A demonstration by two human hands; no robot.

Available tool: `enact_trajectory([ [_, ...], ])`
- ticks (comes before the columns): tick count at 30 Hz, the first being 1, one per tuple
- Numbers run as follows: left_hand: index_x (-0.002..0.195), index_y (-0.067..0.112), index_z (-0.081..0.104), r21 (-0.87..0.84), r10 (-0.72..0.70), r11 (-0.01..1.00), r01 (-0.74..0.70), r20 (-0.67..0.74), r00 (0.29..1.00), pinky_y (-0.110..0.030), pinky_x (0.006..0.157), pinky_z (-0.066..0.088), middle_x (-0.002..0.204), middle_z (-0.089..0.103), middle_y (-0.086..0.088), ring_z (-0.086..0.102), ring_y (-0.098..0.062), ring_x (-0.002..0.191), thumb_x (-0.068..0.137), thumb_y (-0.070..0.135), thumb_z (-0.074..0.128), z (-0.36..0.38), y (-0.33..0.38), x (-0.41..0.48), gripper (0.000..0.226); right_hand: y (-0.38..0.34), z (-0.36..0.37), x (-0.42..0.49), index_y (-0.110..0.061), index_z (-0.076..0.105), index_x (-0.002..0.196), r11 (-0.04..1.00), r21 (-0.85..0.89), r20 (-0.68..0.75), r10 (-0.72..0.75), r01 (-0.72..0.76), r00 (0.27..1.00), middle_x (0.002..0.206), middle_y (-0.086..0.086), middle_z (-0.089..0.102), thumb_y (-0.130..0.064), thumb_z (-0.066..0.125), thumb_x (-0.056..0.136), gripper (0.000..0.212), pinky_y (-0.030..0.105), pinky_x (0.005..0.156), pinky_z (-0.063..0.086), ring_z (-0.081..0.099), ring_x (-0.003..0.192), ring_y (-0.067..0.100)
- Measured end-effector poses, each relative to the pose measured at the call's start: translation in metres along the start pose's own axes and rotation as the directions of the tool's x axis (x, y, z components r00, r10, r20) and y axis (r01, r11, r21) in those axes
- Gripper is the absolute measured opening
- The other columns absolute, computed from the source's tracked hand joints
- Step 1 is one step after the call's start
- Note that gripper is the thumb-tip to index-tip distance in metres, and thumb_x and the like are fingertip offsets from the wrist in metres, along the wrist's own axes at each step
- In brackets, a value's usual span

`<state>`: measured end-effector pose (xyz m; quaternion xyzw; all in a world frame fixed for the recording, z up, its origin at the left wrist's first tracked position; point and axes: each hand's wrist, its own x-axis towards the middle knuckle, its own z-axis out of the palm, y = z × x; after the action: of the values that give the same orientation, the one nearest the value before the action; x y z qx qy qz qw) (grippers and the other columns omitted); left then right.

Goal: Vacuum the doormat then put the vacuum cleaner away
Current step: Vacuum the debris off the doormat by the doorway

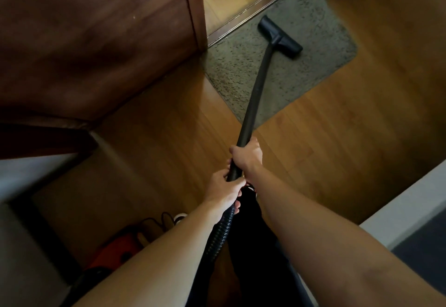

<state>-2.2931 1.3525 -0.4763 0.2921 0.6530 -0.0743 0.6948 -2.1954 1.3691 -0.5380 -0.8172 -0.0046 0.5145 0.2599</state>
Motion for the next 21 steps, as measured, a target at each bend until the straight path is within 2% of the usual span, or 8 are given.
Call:
enact_trajectory([
  [3, 0.095, 0.008, 0.066, 0.019, -0.019, 1.0, 0.019, 0.0, 1.0, -0.028, 0.044, 0.047, 0.069, 0.058, -0.009, 0.05, -0.019, 0.044, 0.091, 0.023, 0.07, -0.033, -0.035, -0.02, 0.016, 0.027, 0.032, -0.031, -0.015, 0.043, 0.12, 0.999, 0.032, 0.023, 0.024, -0.024, 0.999, 0.094, 0.017, 0.067, -0.011, 0.065, 0.089, 0.038, 0.031, 0.048, 0.056, 0.067, 0.05, 0.021],
  [5, 0.095, 0.008, 0.066, 0.02, -0.016, 1.0, 0.016, -0.008, 1.0, -0.028, 0.045, 0.047, 0.068, 0.058, -0.009, 0.05, -0.019, 0.044, 0.091, 0.022, 0.069, -0.054, -0.057, -0.029, 0.015, 0.044, 0.053, -0.05, -0.015, 0.043, 0.12, 0.998, 0.049, 0.032, 0.034, -0.035, 0.999, 0.093, 0.017, 0.066, -0.011, 0.065, 0.09, 0.037, 0.03, 0.048, 0.055, 0.067, 0.05, 0.021],
  [8, 0.094, 0.009, 0.066, 0.018, -0.01, 1.0, 0.011, -0.022, 1.0, -0.029, 0.046, 0.047, 0.065, 0.058, -0.007, 0.051, -0.019, 0.044, 0.091, 0.022, 0.07, -0.082, -0.089, -0.043, 0.014, 0.067, 0.081, -0.077, -0.016, 0.044, 0.121, 0.998, 0.047, 0.033, 0.038, -0.039, 0.999, 0.092, 0.016, 0.066, -0.012, 0.066, 0.088, 0.039, 0.037, 0.052, 0.061, 0.068, 0.054, 0.022],
  [11, 0.09, 0.01, 0.068, 0.02, 0.0, 1.0, 0.001, -0.033, 0.999, -0.031, 0.049, 0.048, 0.064, 0.06, -0.006, 0.053, -0.019, 0.045, 0.089, 0.023, 0.071, -0.102, -0.111, -0.055, 0.014, 0.081, 0.1, -0.099, -0.018, 0.042, 0.122, 0.996, 0.074, 0.055, 0.045, -0.049, 0.997, 0.096, 0.018, 0.066, -0.011, 0.066, 0.089, 0.042, 0.032, 0.049, 0.058, 0.068, 0.053, 0.022],
  [15, 0.085, 0.009, 0.066, -0.002, 0.0, 1.0, 0.0, -0.053, 0.999, -0.03, 0.046, 0.048, 0.061, 0.058, -0.006, 0.051, -0.019, 0.042, 0.09, 0.024, 0.071, -0.114, -0.127, -0.071, 0.017, 0.086, 0.106, -0.127, -0.019, 0.042, 0.121, 0.991, 0.111, 0.1, 0.061, -0.072, 0.993, 0.099, 0.021, 0.067, -0.01, 0.064, 0.091, 0.038, 0.03, 0.049, 0.056, 0.065, 0.052, 0.02],
  [21, 0.085, 0.009, 0.065, -0.002, -0.001, 1.0, 0.001, -0.057, 0.998, -0.03, 0.046, 0.048, 0.062, 0.059, -0.006, 0.05, -0.019, 0.04, 0.09, 0.027, 0.071, -0.112, -0.139, -0.088, 0.019, 0.093, 0.098, -0.147, -0.019, 0.04, 0.119, 0.996, 0.071, 0.122, 0.048, -0.057, 0.991, 0.092, 0.017, 0.066, -0.01, 0.061, 0.093, 0.034, 0.027, 0.045, 0.053, 0.063, 0.049, 0.018],
])
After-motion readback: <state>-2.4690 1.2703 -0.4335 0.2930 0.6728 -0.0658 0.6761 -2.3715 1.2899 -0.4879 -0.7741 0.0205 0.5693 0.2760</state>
